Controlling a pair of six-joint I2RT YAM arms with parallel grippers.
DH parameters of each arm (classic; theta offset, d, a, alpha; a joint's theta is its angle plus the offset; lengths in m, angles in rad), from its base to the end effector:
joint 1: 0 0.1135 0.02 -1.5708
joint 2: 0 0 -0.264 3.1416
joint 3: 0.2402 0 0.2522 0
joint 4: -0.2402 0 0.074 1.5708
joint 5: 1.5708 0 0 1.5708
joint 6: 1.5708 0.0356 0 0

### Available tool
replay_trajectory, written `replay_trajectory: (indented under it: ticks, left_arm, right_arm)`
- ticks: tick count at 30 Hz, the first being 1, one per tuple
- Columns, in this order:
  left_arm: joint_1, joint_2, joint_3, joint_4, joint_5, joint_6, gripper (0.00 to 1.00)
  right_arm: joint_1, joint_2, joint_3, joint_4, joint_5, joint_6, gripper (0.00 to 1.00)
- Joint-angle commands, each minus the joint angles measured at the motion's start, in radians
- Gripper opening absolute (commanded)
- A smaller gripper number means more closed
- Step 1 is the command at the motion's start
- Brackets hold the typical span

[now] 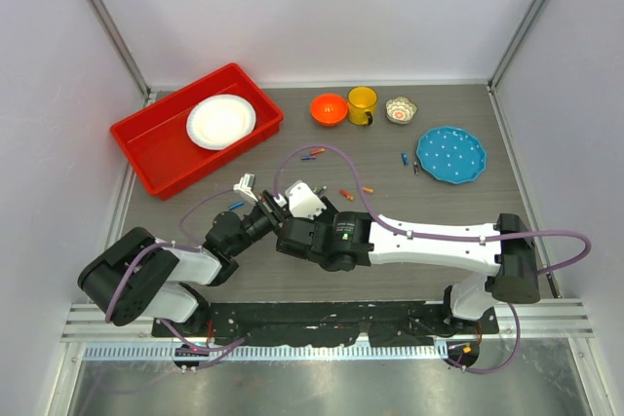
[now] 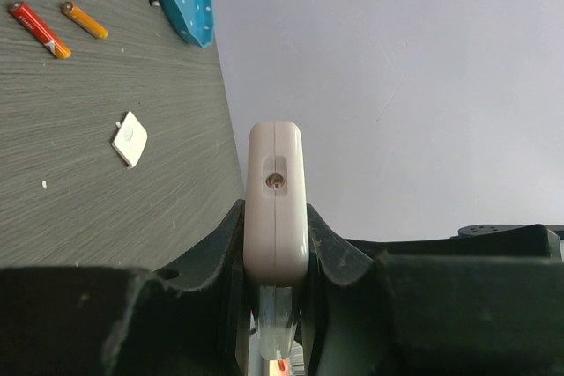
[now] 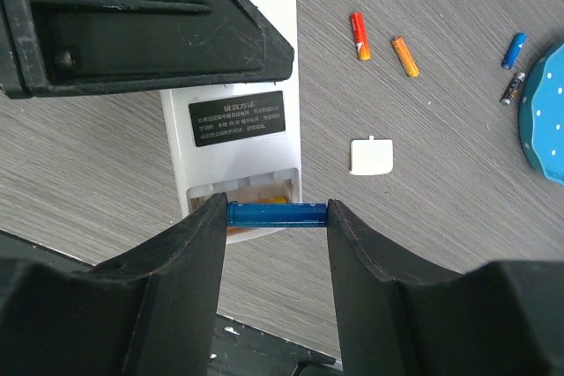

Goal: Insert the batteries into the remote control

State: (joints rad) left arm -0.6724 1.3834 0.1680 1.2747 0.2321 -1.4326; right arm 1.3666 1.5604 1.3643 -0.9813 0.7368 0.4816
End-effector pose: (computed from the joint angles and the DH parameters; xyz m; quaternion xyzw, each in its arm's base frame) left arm 0.1676 -0.1439 0.1705 -0.1745 0.6639 -0.6673 0.2891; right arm 0.0858 0.2964 0.2959 -0.3282 0.8569 -0.0673 0.3917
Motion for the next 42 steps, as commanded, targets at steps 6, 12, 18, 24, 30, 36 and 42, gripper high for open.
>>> replay_trajectory:
  ticks: [6,12,18,24,30,36,42]
  left_arm:
    - [-0.003,-0.009,0.025,0.272,0.012,-0.002,0.00]
    - [-0.003,-0.009,0.025,0.272,0.013,-0.003,0.00]
    - [-0.003,-0.007,0.025,0.272,0.013,-0.003,0.00]
    - [-0.003,-0.001,0.025,0.272,0.013,-0.003,0.00]
    - [-0.003,0.000,0.022,0.272,0.012,0.001,0.00]
    - [-0.003,0.002,0.022,0.272,0.012,0.001,0.00]
    - [-0.003,0.002,0.021,0.272,0.010,0.001,0.00]
  right_arm:
    - [0.000,-0.033,0.012,0.029,-0.008,0.003,0.28]
    - [-0.001,-0.031,0.018,0.029,-0.007,0.003,0.36]
    - [-0.003,-0.033,0.024,0.029,0.003,0.000,0.43]
    - [-0.003,-0.023,0.024,0.024,0.007,0.008,0.47]
    - [-0.003,-0.033,0.024,0.029,0.012,0.012,0.51]
    - [-0.003,-0.037,0.027,0.029,0.015,0.017,0.53]
    - [-0.003,-0.040,0.027,0.029,0.016,0.022,0.55]
